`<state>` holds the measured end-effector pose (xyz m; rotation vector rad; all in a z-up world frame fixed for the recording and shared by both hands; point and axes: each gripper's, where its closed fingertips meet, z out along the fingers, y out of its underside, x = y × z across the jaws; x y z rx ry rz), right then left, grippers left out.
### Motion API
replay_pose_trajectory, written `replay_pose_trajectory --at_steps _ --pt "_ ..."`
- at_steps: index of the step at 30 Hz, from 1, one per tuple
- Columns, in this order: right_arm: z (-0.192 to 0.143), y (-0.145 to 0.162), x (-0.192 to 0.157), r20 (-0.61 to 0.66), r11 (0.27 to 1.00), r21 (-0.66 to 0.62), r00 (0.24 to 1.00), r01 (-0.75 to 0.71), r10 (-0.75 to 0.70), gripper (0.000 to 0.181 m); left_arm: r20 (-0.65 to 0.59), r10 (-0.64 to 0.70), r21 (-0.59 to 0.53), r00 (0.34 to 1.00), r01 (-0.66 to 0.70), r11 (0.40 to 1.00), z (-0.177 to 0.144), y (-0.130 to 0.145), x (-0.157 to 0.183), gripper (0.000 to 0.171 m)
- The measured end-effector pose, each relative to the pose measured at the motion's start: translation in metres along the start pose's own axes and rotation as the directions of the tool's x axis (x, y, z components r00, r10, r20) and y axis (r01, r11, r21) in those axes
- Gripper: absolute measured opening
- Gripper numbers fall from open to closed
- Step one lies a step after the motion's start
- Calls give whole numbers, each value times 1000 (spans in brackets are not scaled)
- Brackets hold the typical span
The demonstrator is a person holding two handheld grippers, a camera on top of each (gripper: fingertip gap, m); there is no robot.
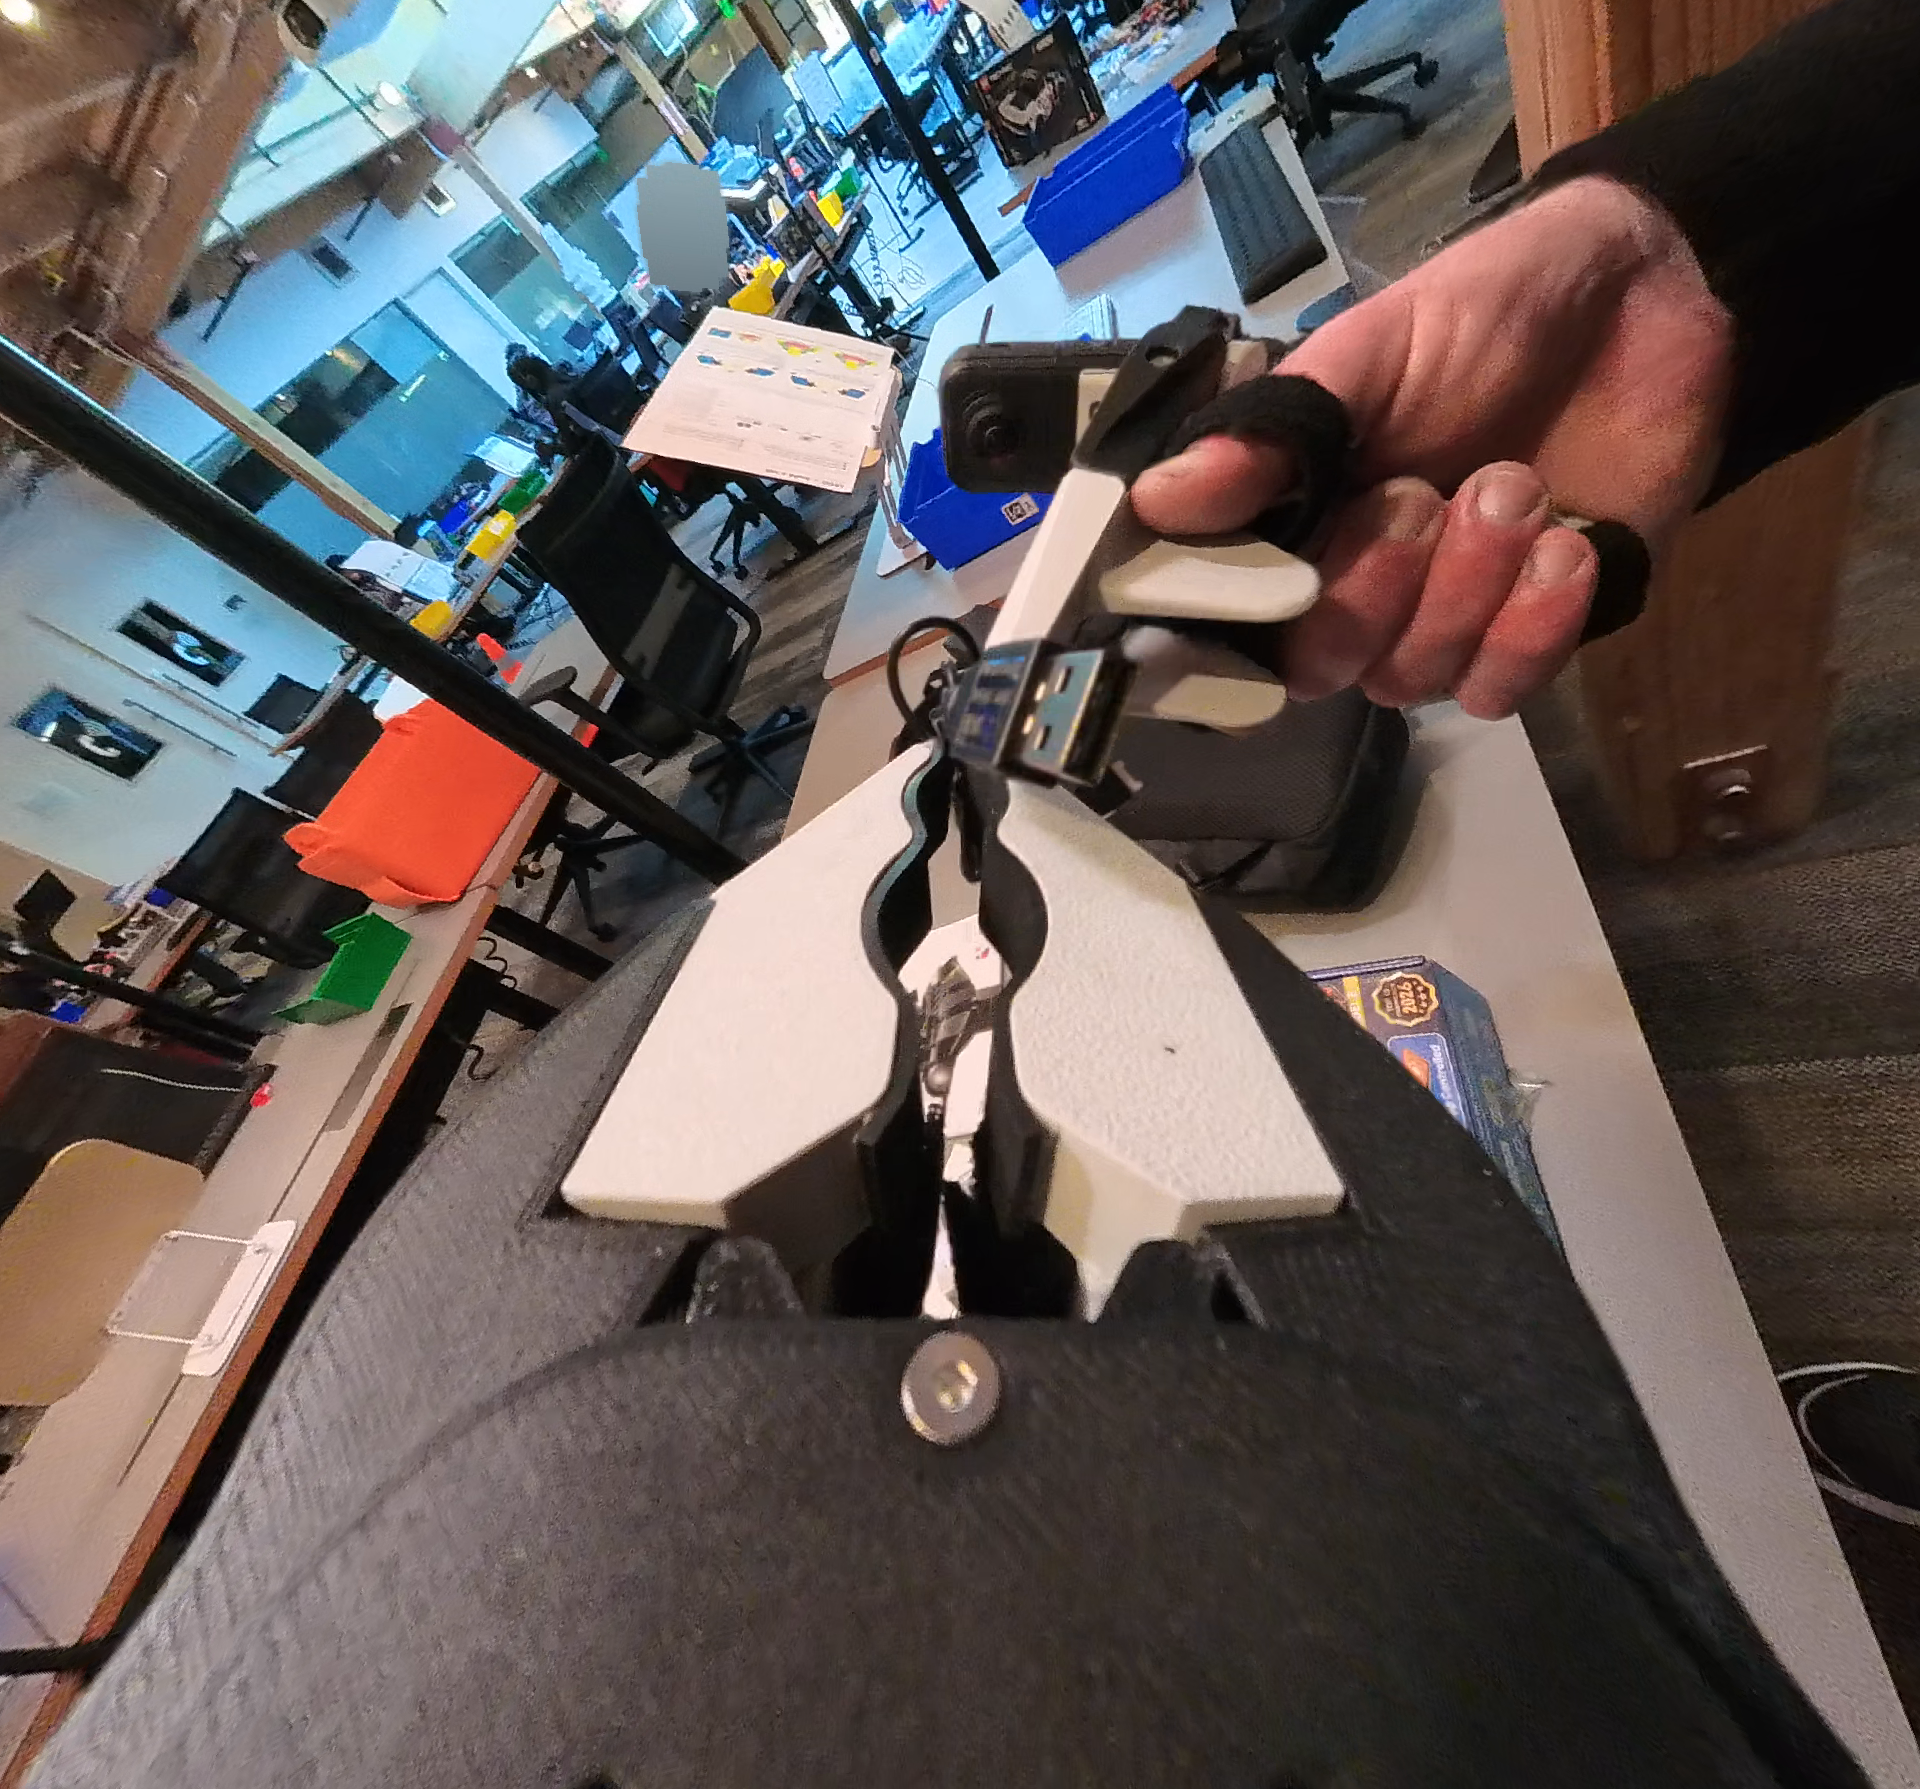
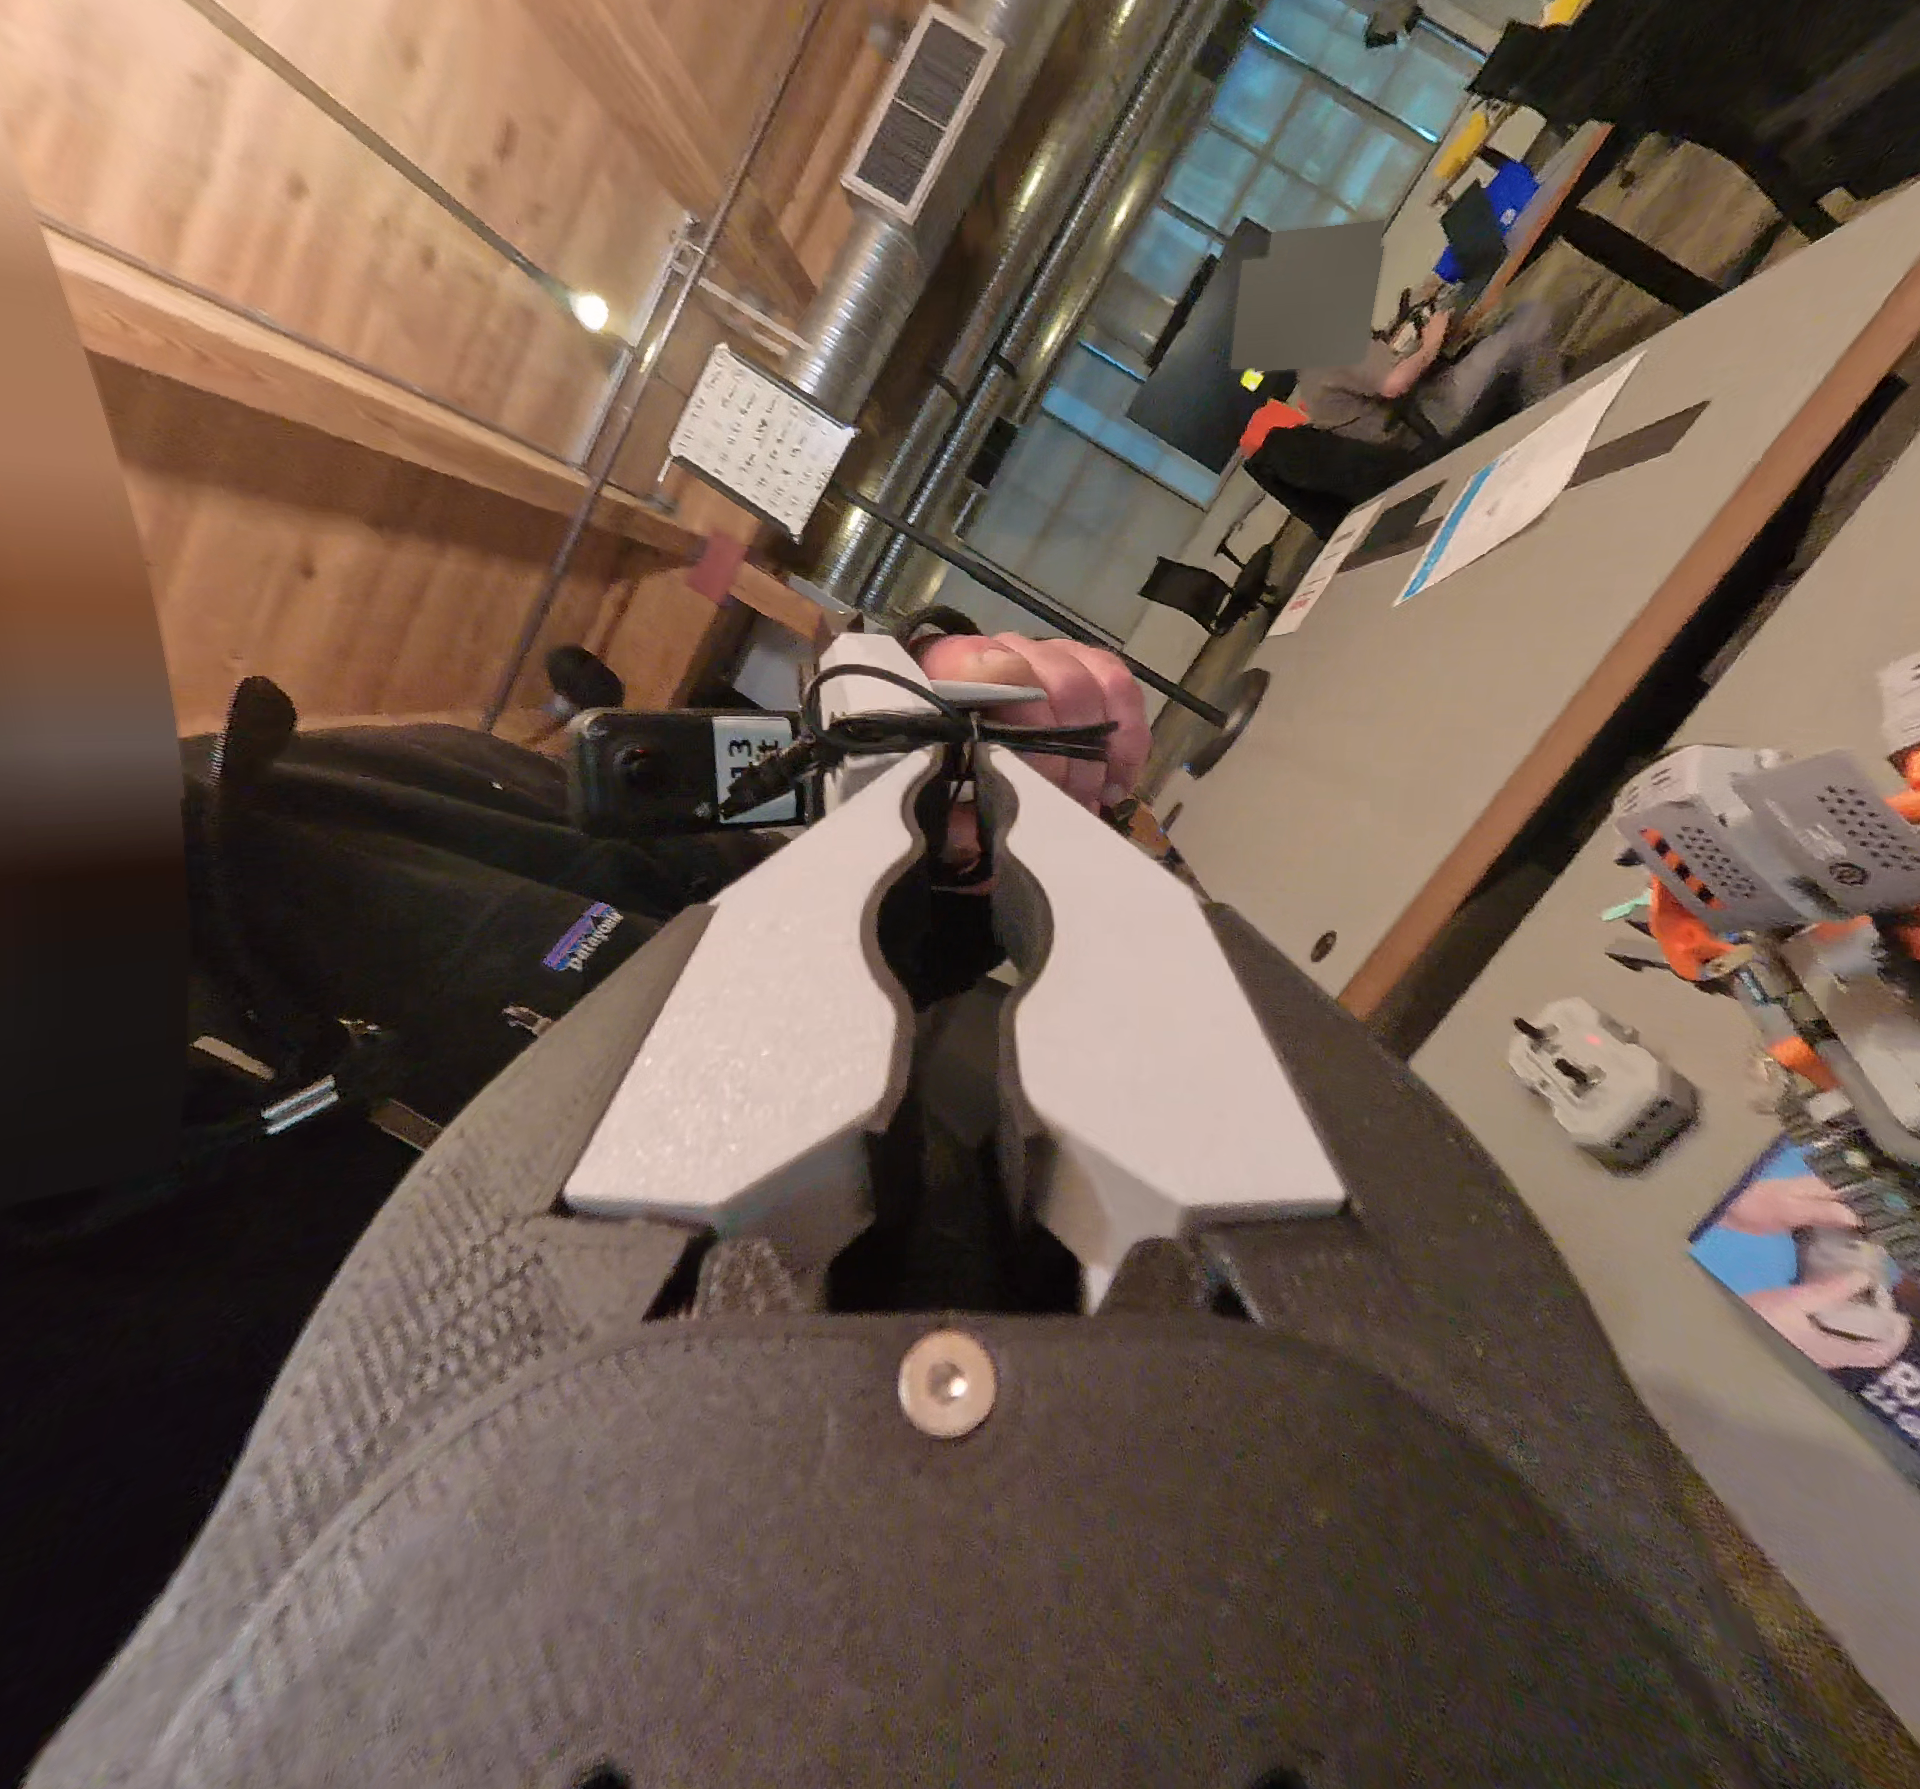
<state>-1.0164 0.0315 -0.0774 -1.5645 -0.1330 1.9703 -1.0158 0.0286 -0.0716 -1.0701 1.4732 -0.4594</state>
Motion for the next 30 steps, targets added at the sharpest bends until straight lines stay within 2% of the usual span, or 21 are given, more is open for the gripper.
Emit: replay_pose_trajectory --at_steps 4,6,8,9,11,12,13,14,15,16,17,18,19,20,21,23,24,25,26,27,30 --pt "0 3 3 -62 988 -45 987 145 -148 0 -23 -83 5 996 83 997 -1 0 -1 0" --pt "-1 5 6 -124 945 -126 941 301 -316 0 -81 -262 4 962 263 965 -1 3 -1 0" --pt "-2 6 10 -164 841 -252 835 479 -525 0 -148 -479 -2 865 484 875 -1 6 0 0" --pt "-3 6 13 -169 739 -328 733 589 -659 0 -183 -572 -17 799 579 815 0 8 0 0" --pt "-6 6 19 -136 439 -503 434 744 -891 0 -250 -746 -69 617 757 649 1 12 3 0" --pt "-8 5 21 -73 226 -578 226 784 -971 0 -284 -812 -98 509 827 553 2 14 4 0" --pt "-10 4 22 25 -39 -639 -30 768 -999 0 -309 -861 -119 404 882 457 3 15 4 0" --pt "-13 3 28 142 -281 -694 -257 663 -956 0 -332 -900 -173 284 919 354 4 18 9 0" --pt "-14 2 30 226 -432 -700 -398 568 -889 0 -347 -925 -219 155 946 240 5 22 11 0" --pt "-11 2 29 241 -481 -688 -453 544 -858 0 -353 -934 -221 55 965 141 5 26 7 0" --pt "-10 4 30 246 -486 -681 -453 549 -857 0 -354 -935 -238 4 967 95 5 29 7 0" --pt "-10 5 34 244 -472 -681 -434 560 -867 0 -337 -941 -240 23 965 109 5 32 8 0" --pt "-11 6 35 197 -403 -686 -378 606 -905 0 -315 -944 -221 95 960 170 6 34 9 0" --pt "-9 4 33 99 -258 -685 -264 682 -959 4 -305 -934 -187 185 950 249 5 32 8 0" --pt "-8 2 30 -11 -63 -666 -94 743 -995 13 -278 -917 -150 286 930 335 4 32 5 0" --pt "-9 1 26 -176 381 -557 343 738 -923 17 -223 -850 -91 478 858 506 2 29 -2 0" --pt "-11 -3 25 -247 597 -456 551 660 -797 18 -190 -794 -64 578 800 597 1 28 -5 0" --pt "-13 -4 25 -266 767 -357 729 533 -630 15 -157 -732 -55 663 734 677 0 27 -6 0" --pt "-14 -2 22 -220 874 -275 859 400 -463 11 -138 -664 -48 735 664 746 -1 25 -6 0" --pt "-16 -6 20 -192 933 -183 920 309 -343 6 -114 -583 -38 805 583 812 -1 23 -6 0" --pt "-18 -3 18 -92 991 -79 989 108 -116 9 -46 -279 -43 959 277 960 -1 19 -3 0"
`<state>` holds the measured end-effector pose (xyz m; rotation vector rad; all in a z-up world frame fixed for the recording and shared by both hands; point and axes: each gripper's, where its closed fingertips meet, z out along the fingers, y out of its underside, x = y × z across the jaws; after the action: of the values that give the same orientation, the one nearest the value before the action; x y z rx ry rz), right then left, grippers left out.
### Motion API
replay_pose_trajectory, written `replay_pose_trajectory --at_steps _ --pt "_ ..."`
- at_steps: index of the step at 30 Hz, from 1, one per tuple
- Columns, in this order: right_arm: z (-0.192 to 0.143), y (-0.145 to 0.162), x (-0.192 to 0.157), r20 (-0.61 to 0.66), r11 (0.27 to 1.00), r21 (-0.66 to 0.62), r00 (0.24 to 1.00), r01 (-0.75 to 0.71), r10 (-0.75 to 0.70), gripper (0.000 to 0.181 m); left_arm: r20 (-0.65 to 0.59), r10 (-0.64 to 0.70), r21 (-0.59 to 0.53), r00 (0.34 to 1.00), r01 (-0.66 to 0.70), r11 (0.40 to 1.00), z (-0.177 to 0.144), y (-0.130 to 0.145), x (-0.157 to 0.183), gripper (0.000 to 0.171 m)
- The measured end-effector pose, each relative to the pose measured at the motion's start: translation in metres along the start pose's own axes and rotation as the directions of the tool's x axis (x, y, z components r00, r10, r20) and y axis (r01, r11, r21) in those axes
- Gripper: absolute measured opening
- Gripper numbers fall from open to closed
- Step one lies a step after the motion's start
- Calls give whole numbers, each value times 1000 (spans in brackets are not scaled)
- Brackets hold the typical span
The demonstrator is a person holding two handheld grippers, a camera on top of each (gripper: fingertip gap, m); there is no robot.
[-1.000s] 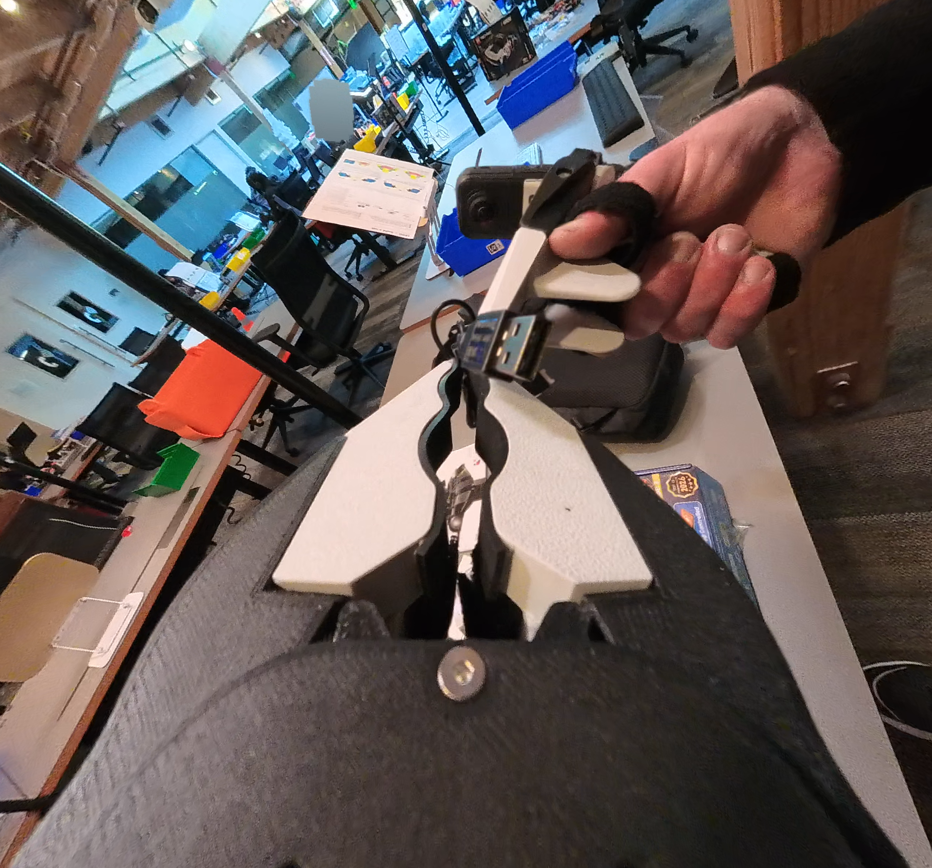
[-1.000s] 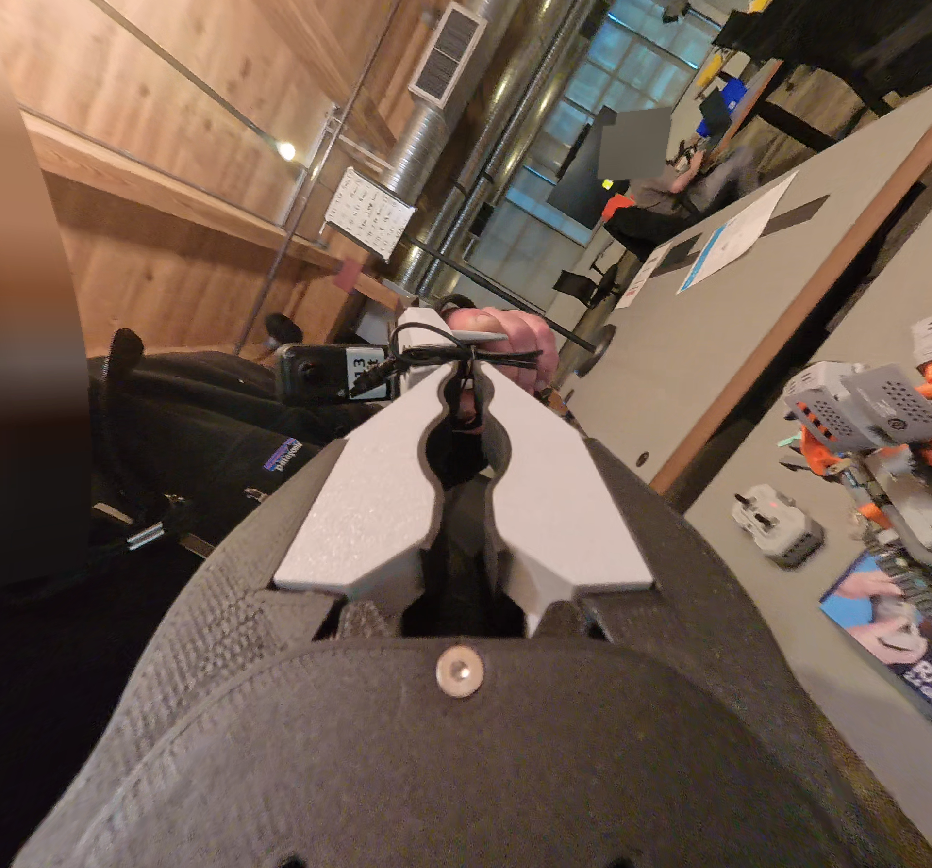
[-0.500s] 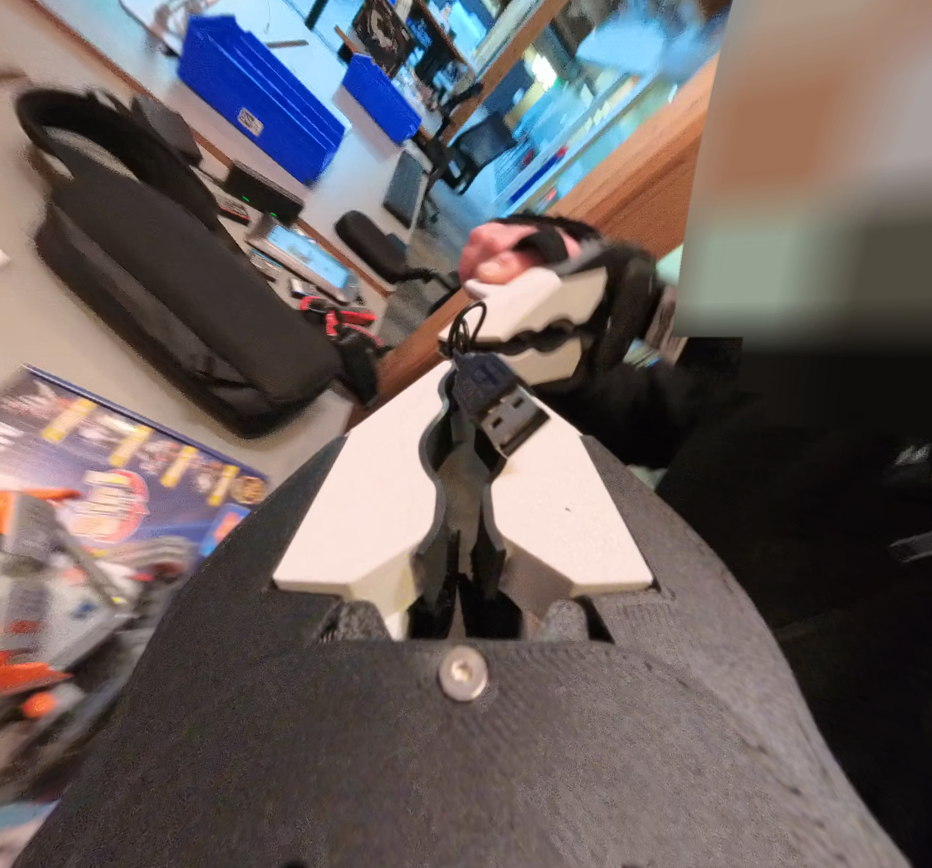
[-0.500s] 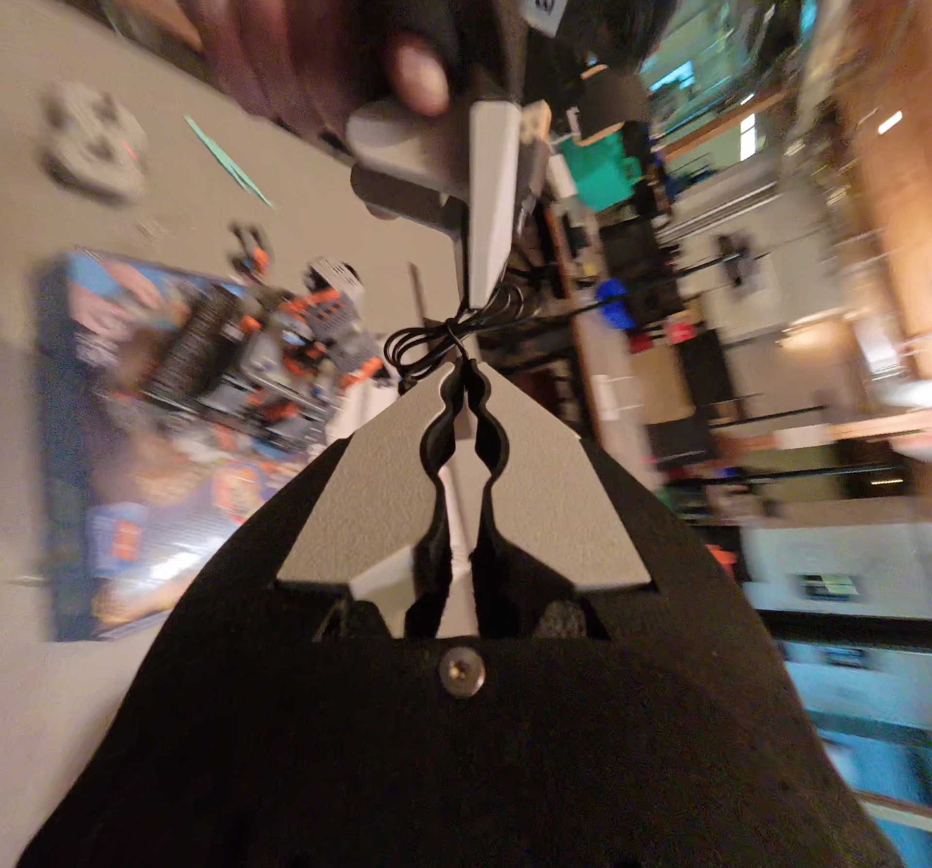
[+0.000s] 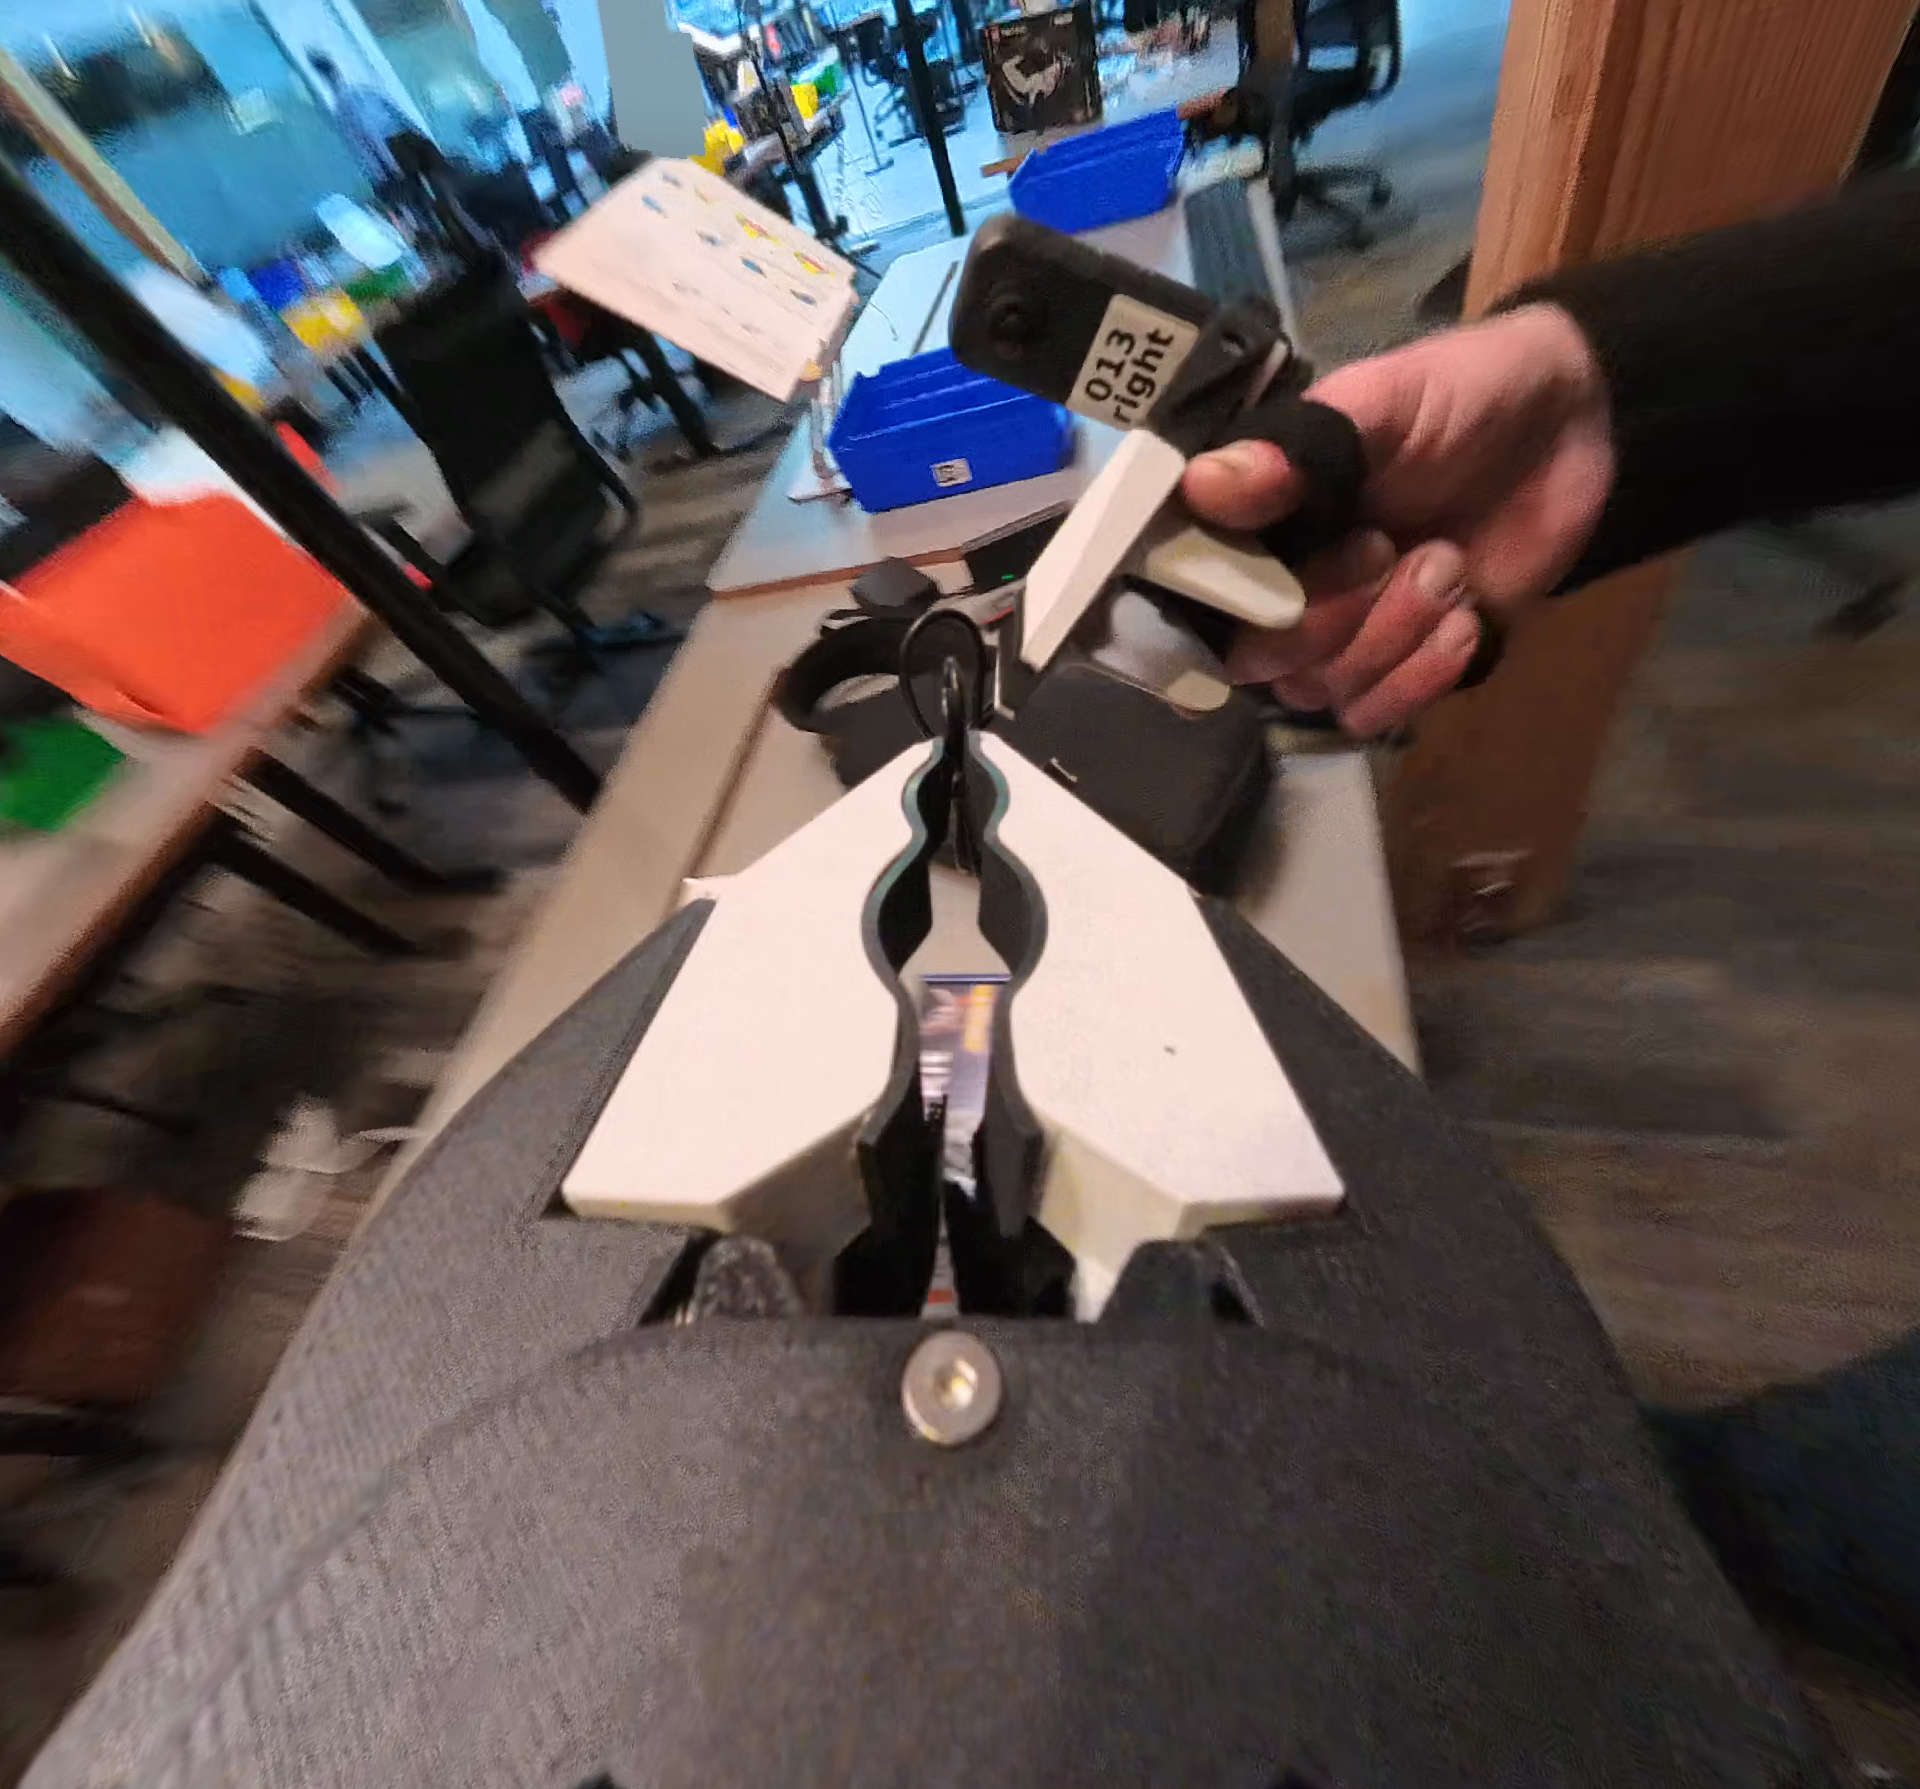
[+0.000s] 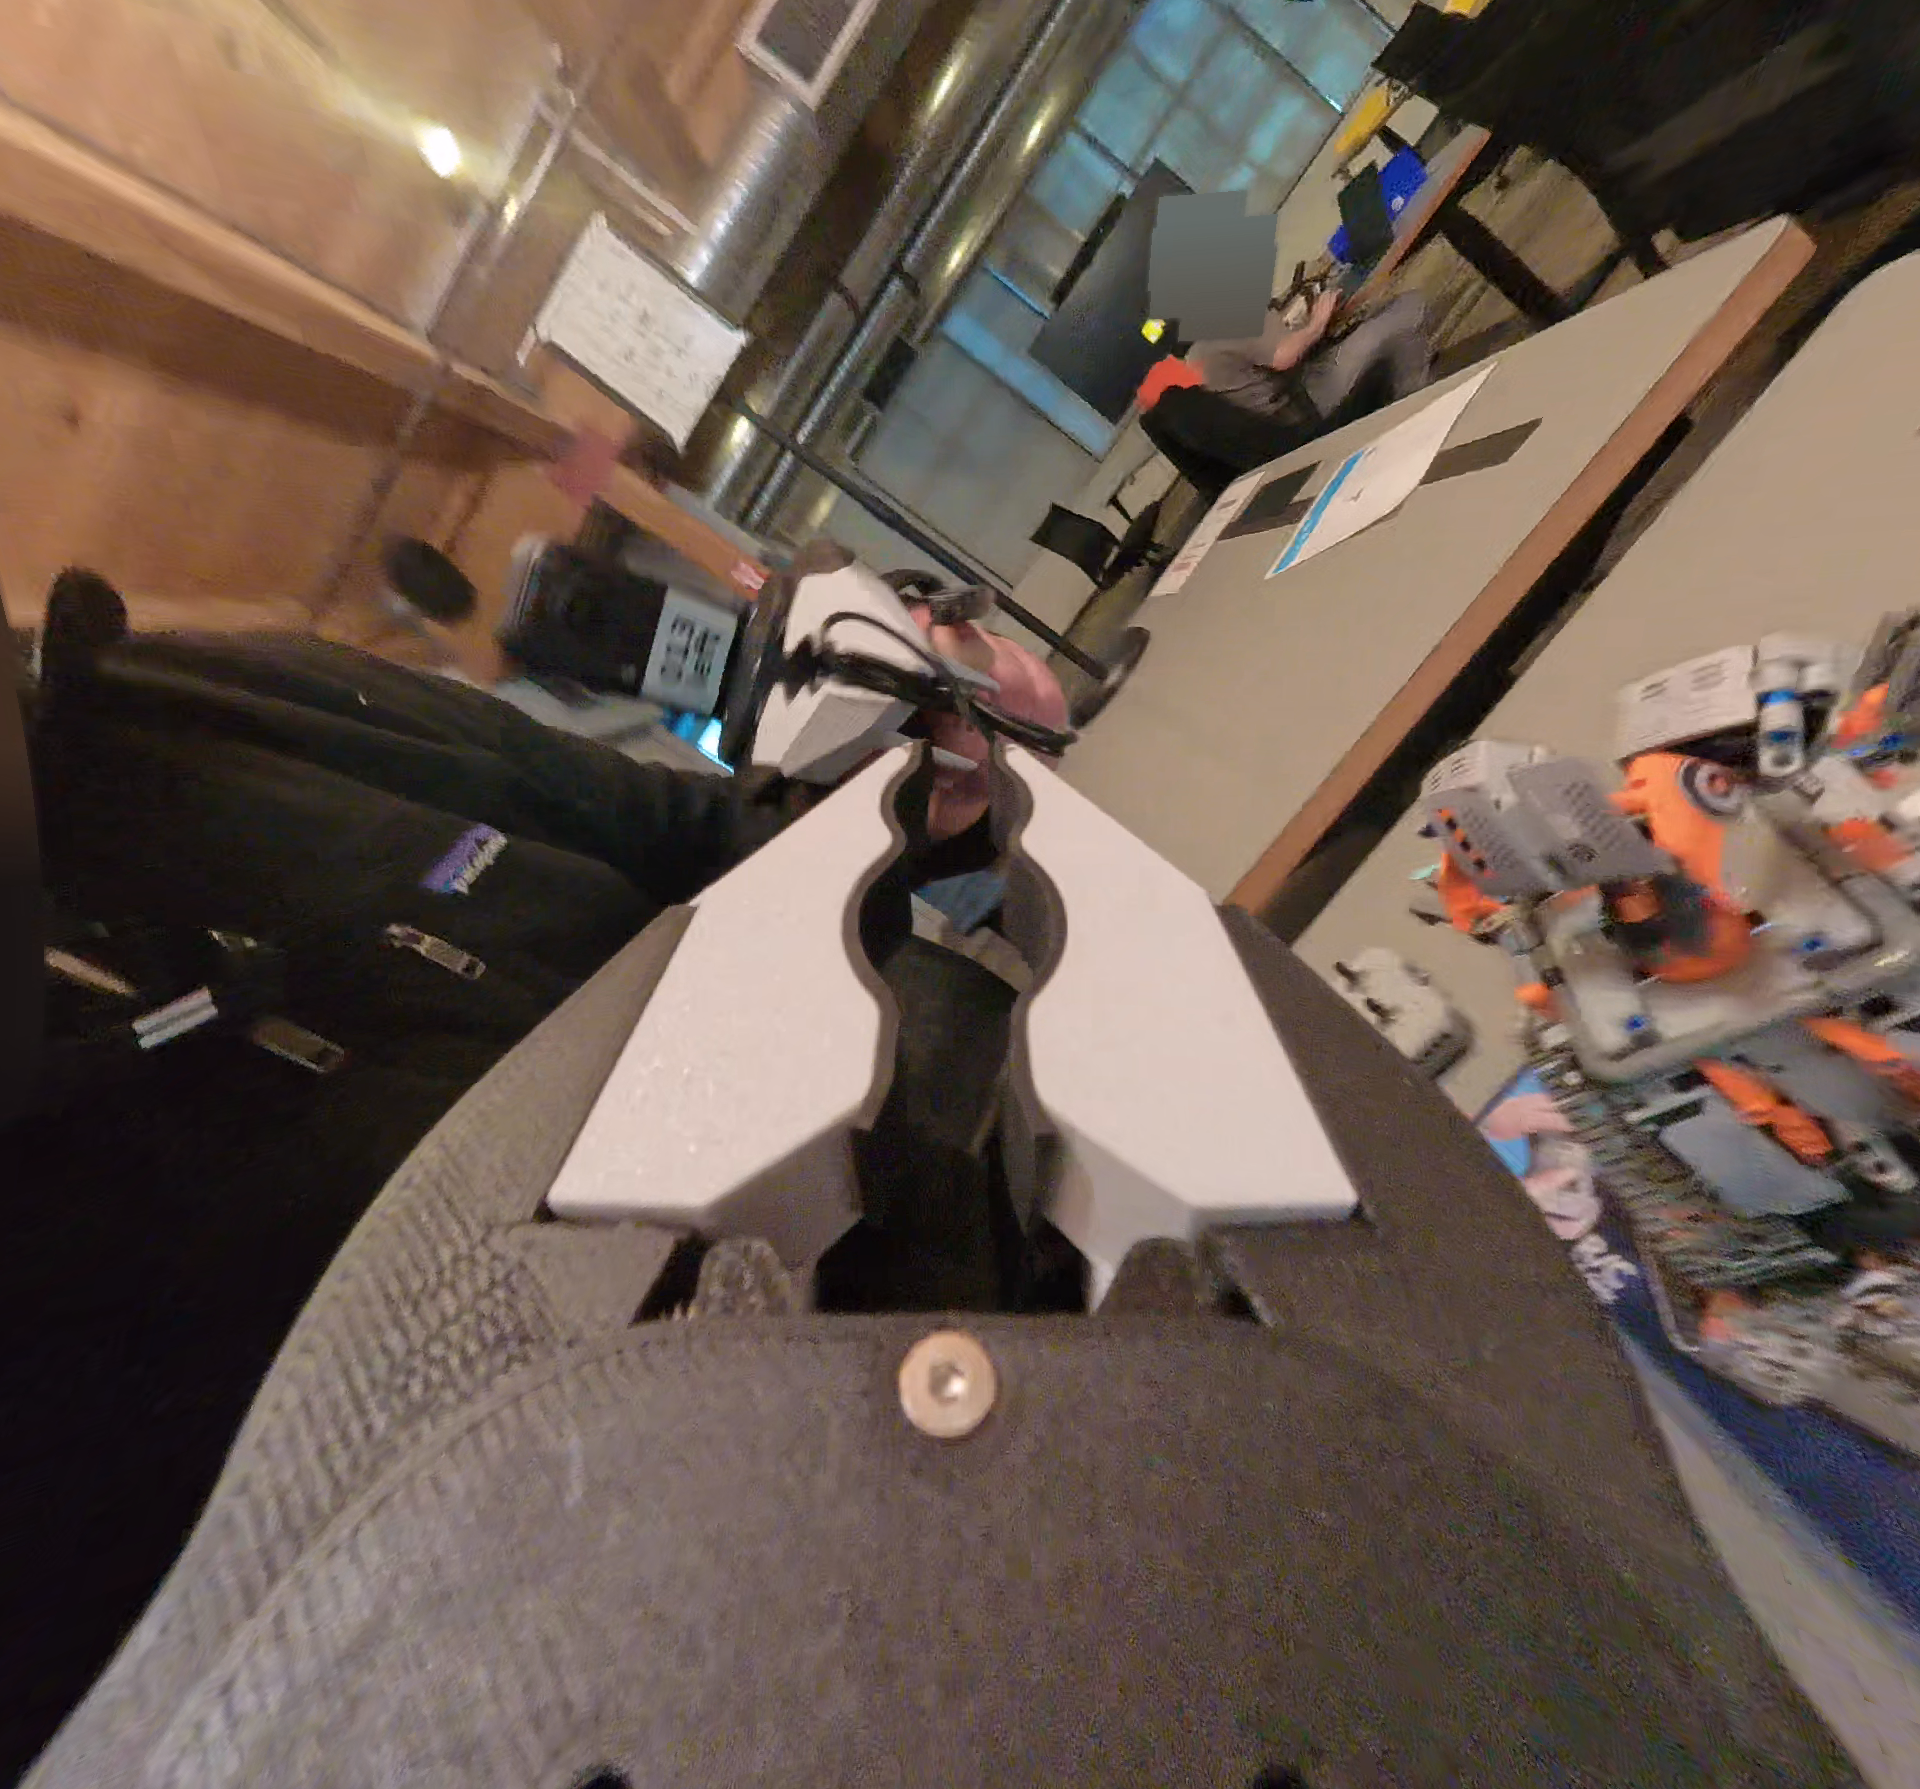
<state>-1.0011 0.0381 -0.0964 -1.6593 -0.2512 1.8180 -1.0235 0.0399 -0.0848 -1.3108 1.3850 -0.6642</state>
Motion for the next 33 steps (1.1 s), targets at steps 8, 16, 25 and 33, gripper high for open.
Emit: replay_pose_trajectory --at_steps 8,16,25,33 --pt "11 9 -3 105 986 16 981 -167 164 18 65 428 -39 901 -427 904 4 -2 11 0" --pt "9 12 -1 13 993 -47 994 106 -105 0 -25 212 -21 977 -213 977 5 -1 12 0" --pt "1 2 11 30 -77 -607 -73 791 -997 0 -324 -722 -73 611 745 663 10 7 1 0" --pt "4 -15 -3 -149 49 -531 -36 846 -988 12 -297 -774 -21 559 807 590 7 11 -15 0"
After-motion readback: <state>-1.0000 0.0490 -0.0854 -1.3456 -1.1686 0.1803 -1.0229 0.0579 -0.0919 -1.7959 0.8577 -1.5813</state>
